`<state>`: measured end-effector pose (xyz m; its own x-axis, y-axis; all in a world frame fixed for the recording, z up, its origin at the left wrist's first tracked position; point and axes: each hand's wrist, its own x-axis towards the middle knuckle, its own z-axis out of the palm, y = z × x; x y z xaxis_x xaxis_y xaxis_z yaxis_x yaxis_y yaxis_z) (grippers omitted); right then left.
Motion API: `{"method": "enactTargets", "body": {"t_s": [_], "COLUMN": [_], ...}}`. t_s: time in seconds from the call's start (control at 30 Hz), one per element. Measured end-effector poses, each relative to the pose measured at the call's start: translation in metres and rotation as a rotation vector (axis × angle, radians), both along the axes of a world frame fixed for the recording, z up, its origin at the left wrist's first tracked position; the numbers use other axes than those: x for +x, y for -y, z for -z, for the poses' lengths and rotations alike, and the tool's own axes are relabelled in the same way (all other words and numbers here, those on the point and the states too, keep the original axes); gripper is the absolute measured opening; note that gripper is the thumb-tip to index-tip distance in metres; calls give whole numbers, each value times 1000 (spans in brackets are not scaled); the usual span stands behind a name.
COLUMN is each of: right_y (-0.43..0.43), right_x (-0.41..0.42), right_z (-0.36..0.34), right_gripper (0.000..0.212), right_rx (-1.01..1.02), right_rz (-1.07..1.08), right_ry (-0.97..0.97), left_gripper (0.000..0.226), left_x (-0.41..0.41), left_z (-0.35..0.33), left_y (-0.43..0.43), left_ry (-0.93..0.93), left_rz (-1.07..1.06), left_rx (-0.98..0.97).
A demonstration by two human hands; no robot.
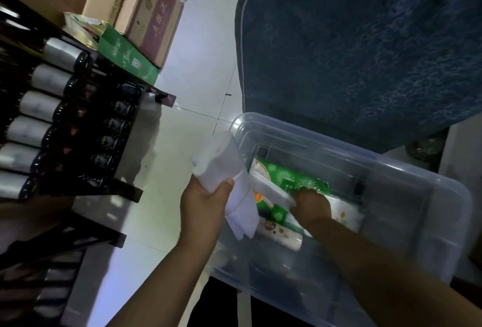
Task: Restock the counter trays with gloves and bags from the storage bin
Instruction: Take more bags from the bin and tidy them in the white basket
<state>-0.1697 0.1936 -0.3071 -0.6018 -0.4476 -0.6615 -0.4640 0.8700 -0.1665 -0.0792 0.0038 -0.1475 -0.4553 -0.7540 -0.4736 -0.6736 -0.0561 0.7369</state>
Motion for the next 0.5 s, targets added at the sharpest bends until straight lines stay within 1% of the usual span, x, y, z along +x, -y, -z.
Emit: {"method": "enactTargets", "body": {"t_s": [0.1,0.23,0.37,0.4,0.5], "right_y": [-13,-32,-48,-50,-58], "right_x": [12,20,26,28,38], "right_z": [-23,-68,-123,-138,-184], "right_gripper": [30,21,19,20,22], "right_rx": [-80,-183,-281,-292,-321], "right_rz": [55,221,371,392,430], "right_ry": [-28,-93,-207,-234,-311], "left_gripper": [24,27,44,43,26], "left_x": [3,5,3,2,-3], "left_z": [-10,-31,-60,-68,-94], "left_y": [-2,-5,-11,-12,-17], "left_ry": [-15,-32,-53,-67,-131], "left_rz": [25,89,174,197,263], "left_rx": [16,10,-2,-2,-14]}}
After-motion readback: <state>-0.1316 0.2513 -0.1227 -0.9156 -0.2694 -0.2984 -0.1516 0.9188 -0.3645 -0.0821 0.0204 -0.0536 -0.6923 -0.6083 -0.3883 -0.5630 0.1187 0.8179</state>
